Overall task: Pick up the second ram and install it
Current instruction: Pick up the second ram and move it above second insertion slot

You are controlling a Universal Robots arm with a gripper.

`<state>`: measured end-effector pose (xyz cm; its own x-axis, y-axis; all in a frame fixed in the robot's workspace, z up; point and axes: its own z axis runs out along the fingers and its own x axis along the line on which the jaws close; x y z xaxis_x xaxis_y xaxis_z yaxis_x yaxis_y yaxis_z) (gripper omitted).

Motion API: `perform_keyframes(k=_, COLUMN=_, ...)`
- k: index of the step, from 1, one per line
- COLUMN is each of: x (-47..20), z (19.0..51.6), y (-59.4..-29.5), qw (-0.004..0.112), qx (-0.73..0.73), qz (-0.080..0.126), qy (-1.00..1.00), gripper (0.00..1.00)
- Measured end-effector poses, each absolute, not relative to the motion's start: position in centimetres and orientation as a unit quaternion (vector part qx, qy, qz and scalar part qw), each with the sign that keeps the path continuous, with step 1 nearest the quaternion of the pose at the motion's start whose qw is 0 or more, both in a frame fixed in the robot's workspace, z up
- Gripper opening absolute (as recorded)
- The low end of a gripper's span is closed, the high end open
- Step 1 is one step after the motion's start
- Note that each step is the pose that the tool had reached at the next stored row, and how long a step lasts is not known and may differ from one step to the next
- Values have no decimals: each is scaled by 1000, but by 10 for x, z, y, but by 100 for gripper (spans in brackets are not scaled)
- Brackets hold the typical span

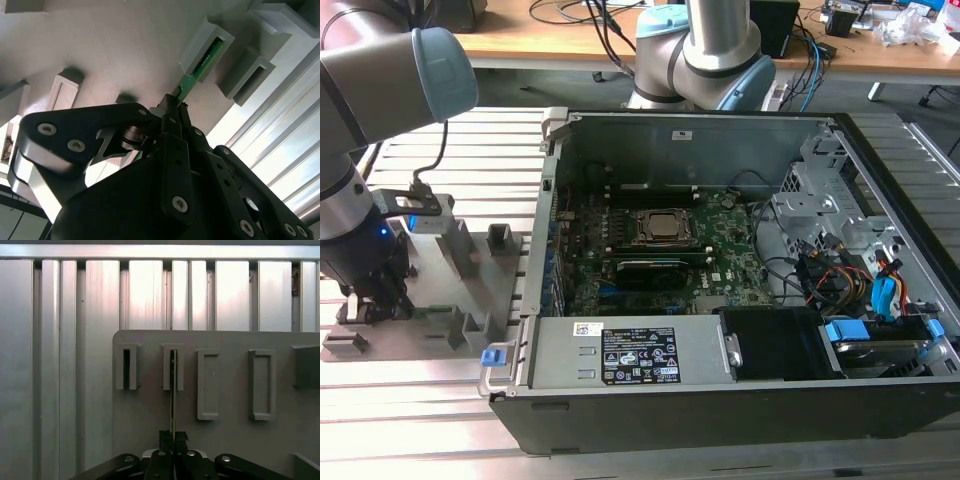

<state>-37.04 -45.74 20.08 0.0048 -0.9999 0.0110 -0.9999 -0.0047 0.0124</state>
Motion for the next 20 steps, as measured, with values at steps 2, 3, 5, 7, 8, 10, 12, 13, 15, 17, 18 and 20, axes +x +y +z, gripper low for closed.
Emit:
perform_keyframes(k=2, x=-370, z=201, y=-457, qw=8, qx=708, qz=0, qy=-707, gripper=14)
perform_keyframes(k=3, x=-370, z=201, y=-457, qw=8, qx=707, qz=0, qy=-707, gripper=14)
perform_keyframes(k=5, x=-370, z=201, y=-457, qw=8, qx=705, qz=0, qy=-709, gripper=14)
perform_keyframes(k=7, x=-370, z=201, y=-457, qw=8, qx=704, qz=-1, qy=-710, gripper=14)
perform_keyframes(k=8, x=-370, z=201, y=-457, qw=8, qx=703, qz=-1, qy=-711, gripper=14)
perform_keyframes(k=10, x=-370, z=201, y=-457, qw=8, qx=702, qz=-1, qy=-712, gripper=14)
perform_keyframes(k=12, x=-370, z=203, y=-457, qw=8, qx=701, qz=-1, qy=-714, gripper=14)
perform_keyframes(k=13, x=-370, z=205, y=-457, qw=8, qx=701, qz=-1, qy=-714, gripper=14)
perform_keyframes(k=15, x=-370, z=213, y=-457, qw=8, qx=701, qz=-1, qy=-713, gripper=14)
perform_keyframes(k=17, x=-370, z=220, y=-457, qw=8, qx=701, qz=-1, qy=-713, gripper=14)
perform_keyframes(k=18, x=-370, z=224, y=-457, qw=8, qx=701, qz=-1, qy=-713, gripper=14)
perform_keyframes(k=20, x=-370, z=231, y=-457, qw=8, qx=701, qz=-1, qy=-713, gripper=14)
